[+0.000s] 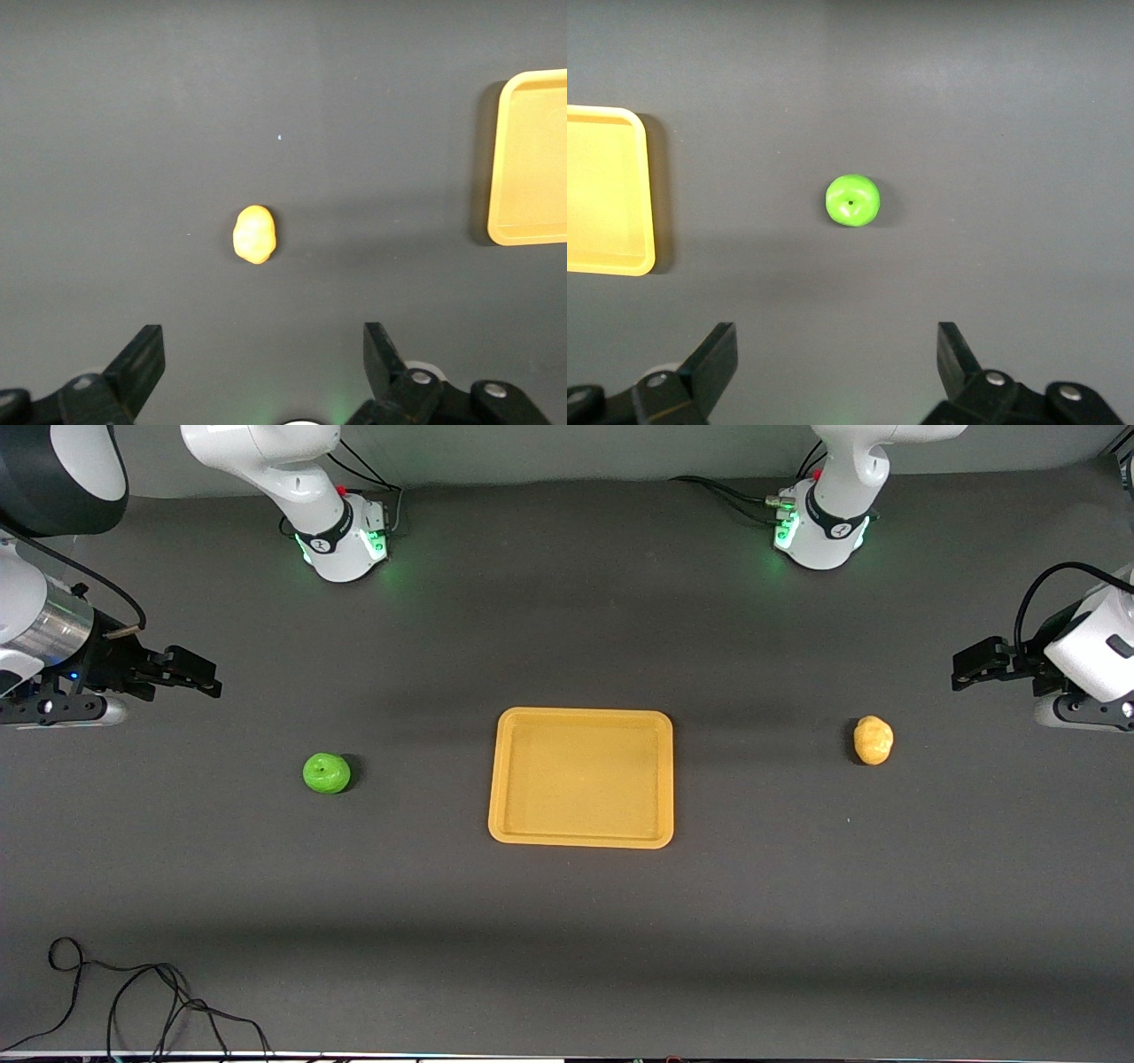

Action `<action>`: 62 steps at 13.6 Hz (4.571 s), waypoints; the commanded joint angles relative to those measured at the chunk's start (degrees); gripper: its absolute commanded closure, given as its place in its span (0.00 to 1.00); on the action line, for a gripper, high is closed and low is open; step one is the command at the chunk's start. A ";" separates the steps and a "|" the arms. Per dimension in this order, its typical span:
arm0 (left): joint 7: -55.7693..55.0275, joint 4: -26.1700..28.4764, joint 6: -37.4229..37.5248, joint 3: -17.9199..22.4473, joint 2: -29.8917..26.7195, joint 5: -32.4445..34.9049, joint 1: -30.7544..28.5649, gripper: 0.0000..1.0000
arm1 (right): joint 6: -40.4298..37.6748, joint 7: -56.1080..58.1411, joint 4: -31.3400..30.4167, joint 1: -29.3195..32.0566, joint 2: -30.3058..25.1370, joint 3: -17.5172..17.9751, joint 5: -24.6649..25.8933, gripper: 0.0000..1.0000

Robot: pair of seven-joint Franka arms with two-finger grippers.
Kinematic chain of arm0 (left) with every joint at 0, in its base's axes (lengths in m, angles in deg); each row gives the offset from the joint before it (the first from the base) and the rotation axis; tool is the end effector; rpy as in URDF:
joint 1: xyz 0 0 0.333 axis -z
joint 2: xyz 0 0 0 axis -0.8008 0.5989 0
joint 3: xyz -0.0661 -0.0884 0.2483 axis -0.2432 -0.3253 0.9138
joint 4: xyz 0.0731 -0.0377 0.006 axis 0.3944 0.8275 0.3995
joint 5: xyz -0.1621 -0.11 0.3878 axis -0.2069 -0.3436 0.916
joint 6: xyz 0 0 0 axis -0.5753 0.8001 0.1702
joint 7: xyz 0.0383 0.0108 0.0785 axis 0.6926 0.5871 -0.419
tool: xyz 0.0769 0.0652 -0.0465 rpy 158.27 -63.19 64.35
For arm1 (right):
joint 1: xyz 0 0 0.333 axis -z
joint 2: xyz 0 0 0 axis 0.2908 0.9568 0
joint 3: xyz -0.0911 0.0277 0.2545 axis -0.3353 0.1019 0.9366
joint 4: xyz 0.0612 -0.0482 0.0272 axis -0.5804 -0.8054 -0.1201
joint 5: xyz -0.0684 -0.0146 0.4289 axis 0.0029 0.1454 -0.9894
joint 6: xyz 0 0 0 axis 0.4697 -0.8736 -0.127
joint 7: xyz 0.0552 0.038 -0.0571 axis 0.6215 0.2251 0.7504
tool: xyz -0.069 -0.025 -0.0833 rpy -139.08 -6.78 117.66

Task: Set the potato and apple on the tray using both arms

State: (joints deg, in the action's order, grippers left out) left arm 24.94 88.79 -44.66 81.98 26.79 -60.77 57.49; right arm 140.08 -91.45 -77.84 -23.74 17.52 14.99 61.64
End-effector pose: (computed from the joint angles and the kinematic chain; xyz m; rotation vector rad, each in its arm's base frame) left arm 0.6023 -0.0229 0.5335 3.1171 -0.1488 -0.1653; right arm 0.5827 0.0207 0.5072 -3.1054 0.0184 0.1054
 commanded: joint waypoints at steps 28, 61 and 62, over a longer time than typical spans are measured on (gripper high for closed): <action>2.17 41.32 -51.97 0.48 9.47 1.60 -3.49 0.00 | 0.39 1.28 -0.45 -0.19 0.88 -0.12 -0.43 0.00; -23.37 9.69 -16.02 -11.63 5.86 -0.50 3.54 0.80 | 1.27 1.19 -1.16 -0.28 0.62 -0.12 -0.52 0.00; -26.71 7.77 -16.72 -14.09 7.70 -1.29 4.42 0.80 | 1.27 1.19 -1.16 -0.28 0.62 -0.12 -0.52 0.00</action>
State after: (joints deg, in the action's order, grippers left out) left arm 4.90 100.95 -61.38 71.22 30.54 -61.08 60.01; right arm 140.61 -91.44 -78.65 -23.88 18.21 15.06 61.64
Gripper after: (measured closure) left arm 0.313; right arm 0.000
